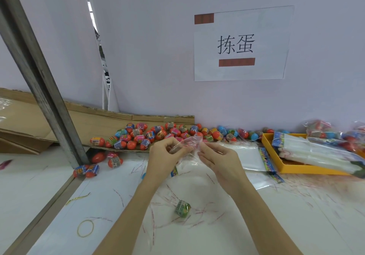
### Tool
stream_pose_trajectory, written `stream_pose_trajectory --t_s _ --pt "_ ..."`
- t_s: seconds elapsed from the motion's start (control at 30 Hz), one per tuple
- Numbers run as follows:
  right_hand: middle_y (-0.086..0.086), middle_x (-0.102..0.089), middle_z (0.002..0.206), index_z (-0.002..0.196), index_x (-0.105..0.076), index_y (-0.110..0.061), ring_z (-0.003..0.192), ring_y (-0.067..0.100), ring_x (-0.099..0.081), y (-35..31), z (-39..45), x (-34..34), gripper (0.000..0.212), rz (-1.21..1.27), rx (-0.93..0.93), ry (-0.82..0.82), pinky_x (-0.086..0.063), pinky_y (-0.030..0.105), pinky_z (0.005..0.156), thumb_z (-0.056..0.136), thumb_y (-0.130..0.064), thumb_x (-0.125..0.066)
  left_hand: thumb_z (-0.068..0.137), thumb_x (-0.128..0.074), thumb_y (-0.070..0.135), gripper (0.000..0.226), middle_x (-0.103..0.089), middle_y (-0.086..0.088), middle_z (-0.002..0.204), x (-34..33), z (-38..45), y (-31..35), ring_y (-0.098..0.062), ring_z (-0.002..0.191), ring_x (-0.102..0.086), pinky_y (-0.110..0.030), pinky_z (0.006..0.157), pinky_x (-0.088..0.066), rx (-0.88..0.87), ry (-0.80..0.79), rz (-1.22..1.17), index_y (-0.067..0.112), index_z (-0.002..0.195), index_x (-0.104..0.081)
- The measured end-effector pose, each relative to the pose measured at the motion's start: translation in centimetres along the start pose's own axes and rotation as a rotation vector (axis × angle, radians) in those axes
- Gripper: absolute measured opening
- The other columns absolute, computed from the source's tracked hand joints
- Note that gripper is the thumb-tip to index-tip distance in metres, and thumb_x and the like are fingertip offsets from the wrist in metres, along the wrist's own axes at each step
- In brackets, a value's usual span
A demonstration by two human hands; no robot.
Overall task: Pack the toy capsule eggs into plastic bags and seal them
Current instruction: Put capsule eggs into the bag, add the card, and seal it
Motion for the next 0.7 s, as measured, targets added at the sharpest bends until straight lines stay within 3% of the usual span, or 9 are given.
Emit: stream_pose_trajectory --t_s 0.1,0.27,0.43,0.5,0.6,0.7 --pt "0.014 -0.079 0.104 0.107 -0.079 -0.006 0.097 0.022 -0.077 0.1 -0.2 -0.3 0.03 0.021 -0.038 -0.048 -0.06 0.026 0.085 0.084 -0.025 -0.084 0.078 -0.079 0.053 0.032 -0.069 0.012 0.074 0.2 0.0 0.8 -0.007 0.069 -0.062 -0.013 0.064 -0.048 -0.116 0.039 0.011 0.021 0.081 -0.072" --pt "0.009 -0.079 0.101 0.094 -0.084 -0.017 0.095 0.02 -0.073 -0.1 -0.3 -0.9 0.027 -0.1 -0.035 -0.126 -0.06 0.034 0.095 0.073 -0.034 -0.086 0.082 -0.076 0.049 0.025 -0.07 0.014 0.081 0.0 -0.2 1.5 -0.01 0.088 -0.066 -0.012 0.078 -0.05 -0.264 0.036 0.119 0.024 0.087 -0.075" --pt "0.001 -0.078 0.084 0.084 -0.082 -0.019 0.072 0.008 -0.071 -1.0 -0.2 0.1 0.013 -0.188 0.103 0.03 -0.057 0.018 0.069 0.077 -0.028 -0.089 0.083 -0.086 0.035 0.024 -0.078 0.013 0.1 -0.1 0.3 0.1 -0.004 0.098 -0.072 -0.014 0.083 -0.056 -0.036 -0.109 -0.103 0.03 0.105 -0.078" --pt "0.001 -0.078 0.08 0.09 -0.081 -0.016 0.072 0.01 -0.074 -1.6 -0.2 0.9 0.014 -0.253 0.19 0.117 -0.057 0.018 0.065 0.081 -0.025 -0.087 0.084 -0.087 0.022 0.026 -0.08 0.007 0.102 0.1 0.4 -0.6 -0.01 0.098 -0.076 -0.023 0.086 -0.061 0.109 -0.134 -0.267 0.026 0.109 -0.078" --pt "0.005 -0.08 0.083 0.094 -0.078 -0.009 0.081 0.019 -0.078 -1.7 -0.1 1.2 0.019 -0.211 0.181 0.124 -0.06 0.022 0.07 0.082 -0.022 -0.086 0.087 -0.084 0.016 0.013 -0.081 0.0 0.095 0.5 0.4 -1.2 -0.017 0.092 -0.078 -0.035 0.09 -0.062 0.177 -0.082 -0.285 0.021 0.098 -0.08" --pt "0.008 -0.08 0.097 0.104 -0.078 -0.007 0.096 0.02 -0.077 -1.3 0.0 0.6 0.022 -0.109 0.095 0.011 -0.059 0.029 0.089 0.087 -0.02 -0.082 0.085 -0.084 0.022 0.004 -0.08 -0.004 0.087 0.6 0.3 -1.1 -0.021 0.081 -0.075 -0.03 0.076 -0.06 0.157 -0.044 -0.294 0.023 0.086 -0.081"
Point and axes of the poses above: each hand's wrist, its own z-axis towards the middle knuckle, its own x-axis out of the back of the hand, y = z × x, the point moved 6 cm from there along z, towards the middle knuckle
